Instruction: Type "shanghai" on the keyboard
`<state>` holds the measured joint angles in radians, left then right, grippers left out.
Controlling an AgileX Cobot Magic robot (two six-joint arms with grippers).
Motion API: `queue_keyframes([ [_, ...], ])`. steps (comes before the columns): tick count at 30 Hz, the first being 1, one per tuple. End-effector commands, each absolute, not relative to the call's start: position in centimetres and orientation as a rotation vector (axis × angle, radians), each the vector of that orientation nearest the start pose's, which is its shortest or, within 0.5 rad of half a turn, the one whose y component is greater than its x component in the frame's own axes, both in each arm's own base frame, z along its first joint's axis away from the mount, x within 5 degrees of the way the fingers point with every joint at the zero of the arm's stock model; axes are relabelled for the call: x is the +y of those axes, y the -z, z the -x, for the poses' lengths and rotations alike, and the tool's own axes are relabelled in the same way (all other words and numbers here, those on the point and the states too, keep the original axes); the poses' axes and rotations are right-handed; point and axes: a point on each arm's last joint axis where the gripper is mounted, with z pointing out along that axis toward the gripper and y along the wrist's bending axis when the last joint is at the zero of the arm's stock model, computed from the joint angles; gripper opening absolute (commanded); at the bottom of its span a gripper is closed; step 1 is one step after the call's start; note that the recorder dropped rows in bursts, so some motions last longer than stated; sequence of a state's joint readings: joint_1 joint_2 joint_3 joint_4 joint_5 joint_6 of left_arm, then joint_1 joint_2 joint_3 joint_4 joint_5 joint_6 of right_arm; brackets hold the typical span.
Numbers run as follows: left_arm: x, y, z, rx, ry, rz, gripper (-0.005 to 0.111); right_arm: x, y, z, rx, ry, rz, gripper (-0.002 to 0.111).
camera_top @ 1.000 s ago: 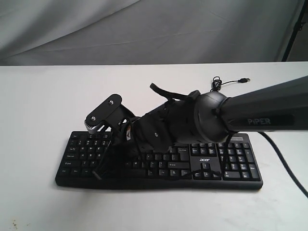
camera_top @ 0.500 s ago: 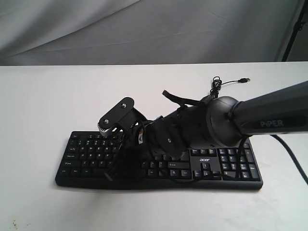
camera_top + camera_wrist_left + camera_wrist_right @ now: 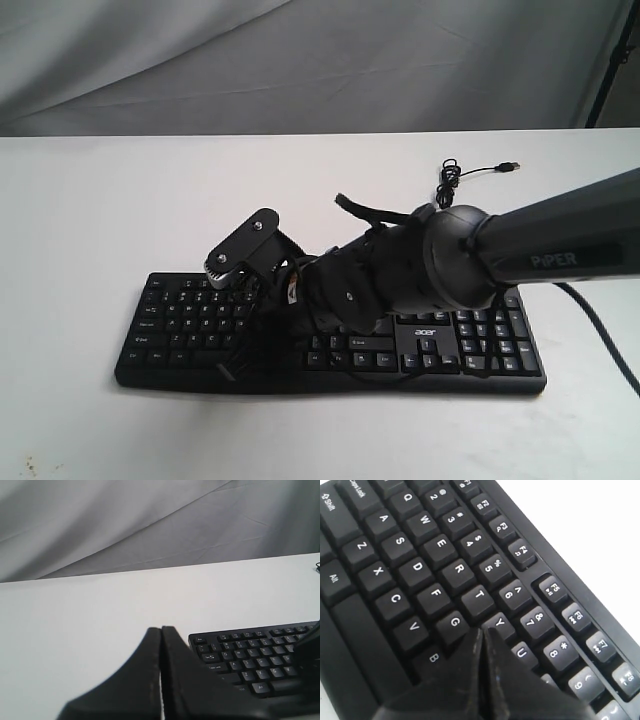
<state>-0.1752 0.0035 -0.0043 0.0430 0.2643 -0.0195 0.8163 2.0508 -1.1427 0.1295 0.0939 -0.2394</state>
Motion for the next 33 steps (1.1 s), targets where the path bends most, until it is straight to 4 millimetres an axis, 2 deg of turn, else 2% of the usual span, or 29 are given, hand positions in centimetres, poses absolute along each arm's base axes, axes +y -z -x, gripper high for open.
queue_keyframes([
  [1,-0.9,-19.0,-5.4,1.738,0.106,-0.165,0.000,29.5,-11.5,-27.7,2.260,-0.308,1.129,0.000],
  [9,-0.9,-19.0,-5.4,1.738,0.106,-0.165,0.000,29.5,-11.4,-27.7,2.266,-0.309,1.127,0.000],
  [16,-0.9,-19.0,-5.4,1.738,0.106,-0.165,0.000,29.8,-14.4,-27.7,2.194,-0.330,1.117,0.000],
  [21,-0.9,-19.0,-5.4,1.738,0.106,-0.165,0.000,32.3,-15.8,-27.7,2.126,-0.363,1.153,0.000],
  [24,-0.9,-19.0,-5.4,1.738,0.106,-0.165,0.000,34.5,-15.7,-27.7,2.097,-0.386,1.180,0.000],
  [28,-0.9,-19.0,-5.4,1.738,0.106,-0.165,0.000,37.2,-14.3,-27.9,2.085,-0.403,1.218,0.000],
  [33,-0.9,-19.0,-5.4,1.738,0.106,-0.165,0.000,38.6,-13.2,-28.3,2.107,-0.407,1.241,0.000],
])
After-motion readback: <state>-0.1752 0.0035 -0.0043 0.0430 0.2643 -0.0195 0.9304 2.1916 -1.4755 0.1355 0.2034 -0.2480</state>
